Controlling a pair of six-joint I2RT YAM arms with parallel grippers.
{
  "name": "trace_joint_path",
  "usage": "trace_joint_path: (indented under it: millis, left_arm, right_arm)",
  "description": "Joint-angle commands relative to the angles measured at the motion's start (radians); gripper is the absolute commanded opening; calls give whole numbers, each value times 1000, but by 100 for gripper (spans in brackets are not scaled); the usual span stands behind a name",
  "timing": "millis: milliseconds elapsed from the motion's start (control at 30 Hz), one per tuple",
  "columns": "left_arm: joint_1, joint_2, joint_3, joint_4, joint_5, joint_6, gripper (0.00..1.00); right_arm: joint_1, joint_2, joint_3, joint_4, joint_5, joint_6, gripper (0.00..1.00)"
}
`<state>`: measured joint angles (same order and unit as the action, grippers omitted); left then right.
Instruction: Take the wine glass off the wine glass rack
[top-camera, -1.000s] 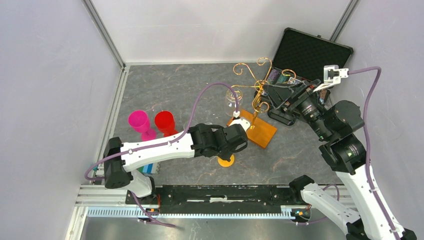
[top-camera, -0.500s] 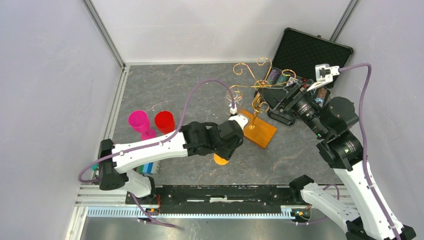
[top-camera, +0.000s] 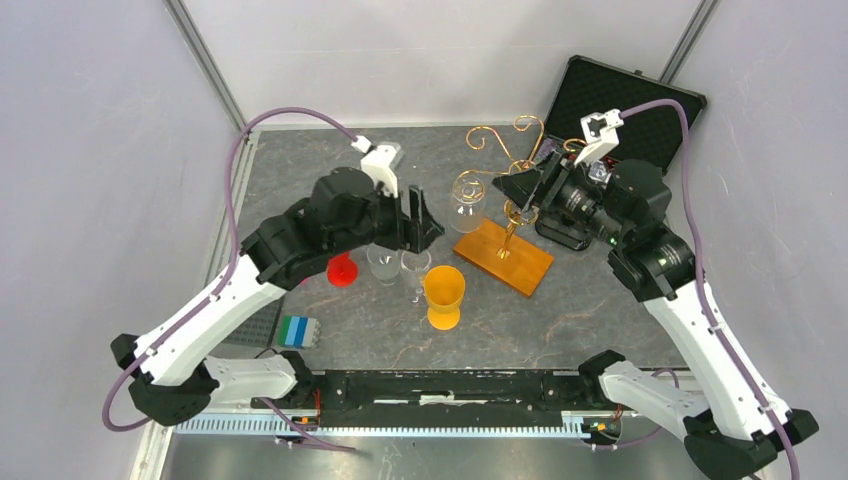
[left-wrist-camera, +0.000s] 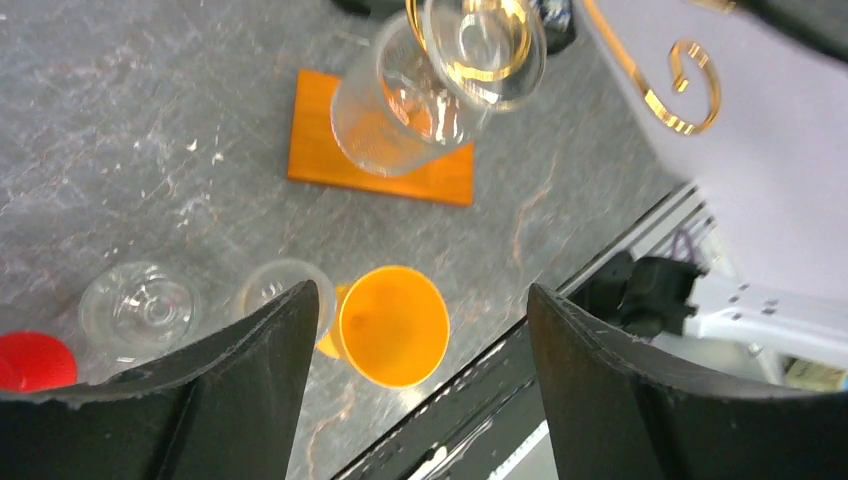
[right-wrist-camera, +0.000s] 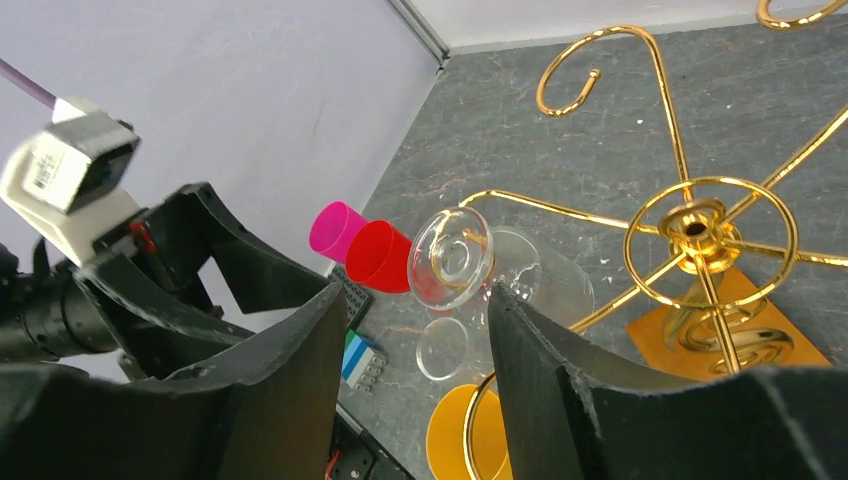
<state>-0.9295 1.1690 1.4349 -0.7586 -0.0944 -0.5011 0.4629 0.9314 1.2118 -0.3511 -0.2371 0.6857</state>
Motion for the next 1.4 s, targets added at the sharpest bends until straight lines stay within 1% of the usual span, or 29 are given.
trace_joint_path:
  millis: [0, 100, 167, 233, 333, 367, 433, 467, 567, 667, 700, 767, 967, 1067, 1100, 1167, 1267, 1300, 1367]
  left_arm:
    - [100, -36, -2, 165, 90, -80, 82]
    - [160, -36, -16, 228, 153, -140, 82]
    - [196, -23, -20, 263, 191, -173, 80]
    - [237, -9, -32, 321, 258, -211, 78]
    - [268, 40, -30, 383, 370, -258, 73]
    - [269, 60, -23, 392, 398, -264, 68]
    - [271, 92, -6, 386, 436, -263, 62]
    - [268, 103, -5, 385, 446, -264, 61]
    - [269, 121, -14, 400, 453, -283, 58]
    - [268, 137, -26, 438, 477, -323, 54]
    - [268, 143, -32, 457, 490, -340, 53]
    - [268, 155, -37, 464, 494, -361, 48]
    - [267, 167, -47, 471, 479, -400, 40]
    - [265, 176, -53, 461, 459, -401, 40]
    - [264, 176, -54, 454, 445, -400, 42]
    - [264, 177, -59, 454, 434, -401, 43]
    - [264, 181, -66, 476, 450, -420, 43]
    - [264, 182, -71, 491, 462, -436, 42]
    - [264, 180, -79, 517, 476, -456, 36]
  right_arm:
    - [5, 41, 87, -9, -23, -22, 58]
    - [9, 75, 121, -31, -6, -40, 57]
    - [16, 104, 153, -58, 0, -61, 56]
    - [25, 125, 178, -79, 17, -77, 56]
    - [32, 135, 187, -90, 47, -94, 56]
    - [35, 136, 186, -91, 53, -99, 55]
    - [37, 142, 186, -97, 58, -114, 54]
    - [39, 148, 186, -101, 57, -123, 54]
    - [47, 167, 189, -109, 58, -160, 51]
    - [62, 190, 200, -109, 69, -203, 44]
    - [66, 196, 202, -108, 76, -214, 42]
    - [69, 203, 204, -108, 93, -230, 39]
    - [69, 184, 171, -56, 115, -234, 38]
    - [69, 185, 167, -39, 116, -232, 37]
    - [69, 184, 167, -33, 117, -231, 37]
    - [70, 184, 159, -20, 115, -229, 37]
    - [69, 178, 142, -2, 112, -223, 37]
    - [70, 175, 136, 4, 113, -220, 37]
    - [69, 166, 124, 17, 113, -215, 37]
